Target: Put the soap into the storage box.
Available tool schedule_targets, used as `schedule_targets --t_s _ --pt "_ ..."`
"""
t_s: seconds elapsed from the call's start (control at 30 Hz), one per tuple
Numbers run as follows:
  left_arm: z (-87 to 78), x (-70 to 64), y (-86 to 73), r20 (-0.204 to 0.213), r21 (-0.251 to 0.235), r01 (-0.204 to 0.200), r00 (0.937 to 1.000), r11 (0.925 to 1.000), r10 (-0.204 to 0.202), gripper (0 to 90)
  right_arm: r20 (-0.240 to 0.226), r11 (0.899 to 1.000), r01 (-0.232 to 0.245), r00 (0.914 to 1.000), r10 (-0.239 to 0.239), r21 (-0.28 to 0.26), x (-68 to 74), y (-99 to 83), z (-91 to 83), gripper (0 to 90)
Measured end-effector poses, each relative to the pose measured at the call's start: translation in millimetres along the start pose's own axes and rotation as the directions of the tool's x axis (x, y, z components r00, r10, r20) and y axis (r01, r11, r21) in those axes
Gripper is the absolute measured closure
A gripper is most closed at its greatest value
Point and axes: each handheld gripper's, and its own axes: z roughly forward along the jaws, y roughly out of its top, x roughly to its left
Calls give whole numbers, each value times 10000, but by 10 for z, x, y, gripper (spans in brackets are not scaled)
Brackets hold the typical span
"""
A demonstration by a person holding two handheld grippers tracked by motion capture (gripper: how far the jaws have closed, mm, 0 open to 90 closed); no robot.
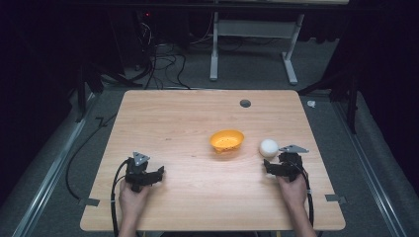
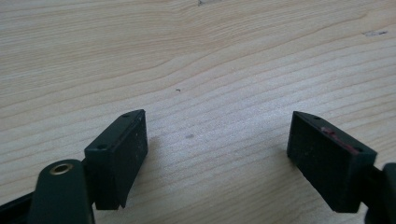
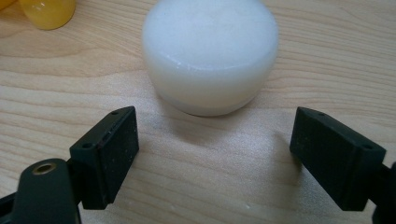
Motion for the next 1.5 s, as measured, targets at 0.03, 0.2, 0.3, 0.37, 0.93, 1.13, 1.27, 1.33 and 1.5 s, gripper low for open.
schedule_targets --t_s 0.03,0.2,0.3,0.37,0.93,1.13,1.27,1.33,1.5 --pt "0 0 0 0 -3 1 10000 10000 -1 207 2 10000 -1 10000 1 -1 0 0 0 163" --pt "0 1 0 7 -3 9 10000 10000 -9 207 54 10000 -35 10000 35 -16 4 -1 -1 168" --pt "0 1 0 6 -4 8 10000 10000 -8 207 49 10000 -40 10000 40 -17 4 -1 -1 168" --pt "0 1 0 7 -5 10 10000 10000 -10 207 51 10000 -42 10000 42 -17 4 -1 -1 168" --pt "0 -1 0 7 -1 21 10000 10000 -21 207 37 10000 -51 10000 51 -4 4 0 -2 168" --pt "0 0 0 0 0 0 10000 10000 0 206 37 10000 -40 10000 40 -13 3 0 -3 167" --pt "0 0 0 -2 1 -5 10000 10000 5 206 20 10000 -49 10000 49 -6 3 0 -3 166" --pt "-1 -2 0 -1 13 13 10000 10000 -13 206 20 10000 -36 10000 36 -6 2 -1 -3 165" --pt "-1 0 1 -6 13 -8 10000 10000 8 206 -22 10000 -66 10000 66 56 -5 1 -18 176"
